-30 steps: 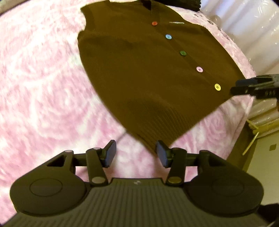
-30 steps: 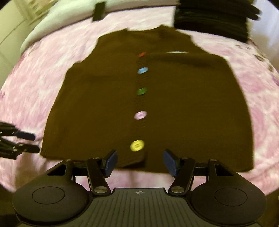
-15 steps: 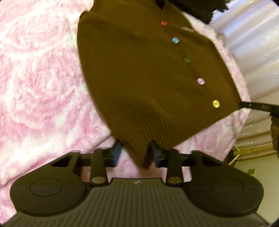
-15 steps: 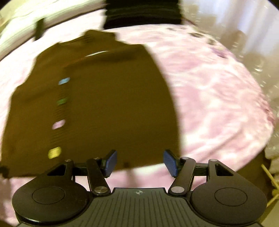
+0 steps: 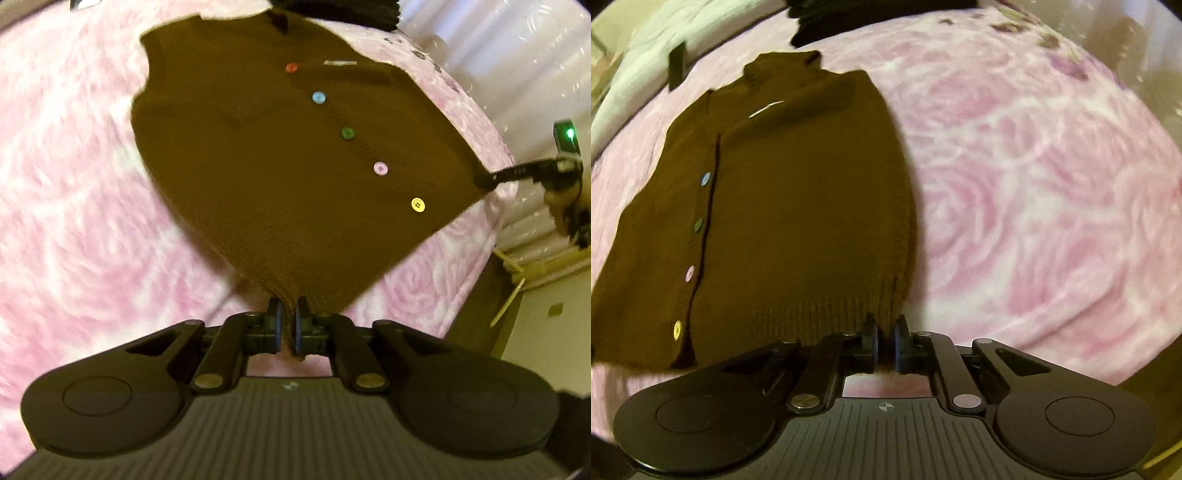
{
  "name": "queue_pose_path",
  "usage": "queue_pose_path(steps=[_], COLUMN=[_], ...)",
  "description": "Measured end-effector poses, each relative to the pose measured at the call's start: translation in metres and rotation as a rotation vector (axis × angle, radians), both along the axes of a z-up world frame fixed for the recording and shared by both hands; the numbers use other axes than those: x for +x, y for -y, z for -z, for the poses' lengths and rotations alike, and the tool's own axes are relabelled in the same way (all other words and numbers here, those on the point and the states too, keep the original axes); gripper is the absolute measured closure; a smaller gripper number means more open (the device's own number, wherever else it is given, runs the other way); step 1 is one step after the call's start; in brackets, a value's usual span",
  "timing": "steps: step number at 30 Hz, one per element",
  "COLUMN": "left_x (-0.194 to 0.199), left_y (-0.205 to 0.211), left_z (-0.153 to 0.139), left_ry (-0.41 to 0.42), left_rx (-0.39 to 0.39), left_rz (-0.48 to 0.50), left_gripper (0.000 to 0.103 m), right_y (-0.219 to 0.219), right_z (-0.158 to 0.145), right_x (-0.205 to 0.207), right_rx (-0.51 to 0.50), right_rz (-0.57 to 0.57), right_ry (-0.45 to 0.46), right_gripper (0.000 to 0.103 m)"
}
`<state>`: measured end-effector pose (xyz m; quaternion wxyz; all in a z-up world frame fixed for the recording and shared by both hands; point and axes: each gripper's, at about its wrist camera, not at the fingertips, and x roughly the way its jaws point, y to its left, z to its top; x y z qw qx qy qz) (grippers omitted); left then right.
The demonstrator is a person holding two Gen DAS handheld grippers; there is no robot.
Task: Fold clothes
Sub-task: 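Lift the cardigan with both grippers and lay it flat, buttons up, then release the cardigan and move both grippers toward its collar edge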
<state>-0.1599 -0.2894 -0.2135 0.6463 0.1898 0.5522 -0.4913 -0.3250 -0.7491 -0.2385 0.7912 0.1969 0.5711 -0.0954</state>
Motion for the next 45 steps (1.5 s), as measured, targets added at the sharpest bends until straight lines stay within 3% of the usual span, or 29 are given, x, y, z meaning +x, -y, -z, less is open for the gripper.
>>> queue_pose_path(steps=[3, 5, 7, 11, 13, 14, 15, 19, 22, 26, 28, 30, 34, 36, 38, 39, 40, 42, 45], left_x=[-0.013, -0.032, -0.054, -0.076, -0.076, -0.075, -0.069, -0.024, 0.022, 0.076, 0.098, 0.117, 0.134, 0.142, 0.145, 0.146, 0.147, 0.148, 0.153], left_y=[-0.009, -0.018, -0.029, -0.039, -0.039, -0.04, -0.044, -0.056, -0.052, -0.017, 0.01, 0.04, 0.095, 0.118, 0.133, 0.141, 0.146, 0.157, 0.175], left_z=[-0.024, -0.029, -0.019, 0.021, 0.029, 0.03, 0.027, 0.01, -0.002, -0.005, -0.005, -0.003, 0.013, 0.023, 0.029, 0.032, 0.035, 0.036, 0.043], left_ry=[0.033, 0.022, -0.013, -0.099, -0.122, -0.128, -0.123, -0.057, 0.03, 0.138, 0.184, 0.22, 0.274, 0.278, 0.275, 0.272, 0.27, 0.272, 0.294], left_rx=[0.018, 0.041, 0.071, 0.164, 0.192, 0.198, 0.197, 0.152, 0.101, 0.051, 0.026, 0.004, -0.005, 0.005, 0.016, 0.021, 0.025, 0.026, 0.037], left_rz=[0.02, 0.04, 0.031, -0.024, -0.02, -0.011, -0.01, -0.053, -0.083, -0.098, -0.101, -0.103, -0.093, -0.082, -0.068, -0.06, -0.054, -0.044, -0.023], left_gripper=[0.099, 0.099, 0.099, 0.098, 0.098, 0.098, 0.097, 0.096, 0.096, 0.092, 0.091, 0.088, 0.081, 0.079, 0.079, 0.079, 0.079, 0.078, 0.075], right_y=[0.0, -0.007, -0.014, -0.018, -0.022, -0.024, -0.027, -0.027, -0.025, -0.012, -0.006, 0.008, 0.033, 0.041, 0.048, 0.054, 0.06, 0.065, 0.086], right_z=[-0.031, -0.035, -0.038, -0.004, 0.003, 0.003, -0.002, -0.034, -0.052, -0.059, -0.056, -0.041, 0.005, 0.032, 0.056, 0.062, 0.068, 0.054, 0.031], right_x=[-0.007, -0.017, -0.028, -0.046, -0.044, -0.042, -0.039, -0.013, 0.025, 0.099, 0.14, 0.183, 0.259, 0.287, 0.299, 0.302, 0.304, 0.306, 0.315], right_rx=[-0.025, -0.031, -0.038, -0.013, -0.063, -0.098, -0.133, -0.215, -0.215, -0.164, -0.13, -0.076, 0.03, 0.062, 0.123, 0.165, 0.204, 0.174, 0.042], right_rz=[-0.065, -0.096, -0.126, -0.078, -0.071, -0.078, -0.092, -0.107, -0.142, -0.194, -0.219, -0.226, -0.238, -0.245, -0.206, -0.184, -0.164, -0.186, -0.205], right_ry=[-0.023, -0.057, -0.091, -0.158, -0.186, -0.196, -0.187, -0.115, -0.004, 0.125, 0.18, 0.221, 0.249, 0.217, 0.17, 0.156, 0.144, 0.175, 0.267], right_gripper=[0.098, 0.098, 0.098, 0.097, 0.077, 0.052, 0.04, 0.04, 0.04, 0.041, 0.042, 0.052, 0.054, 0.071, 0.08, 0.1, 0.103, 0.103, 0.103])
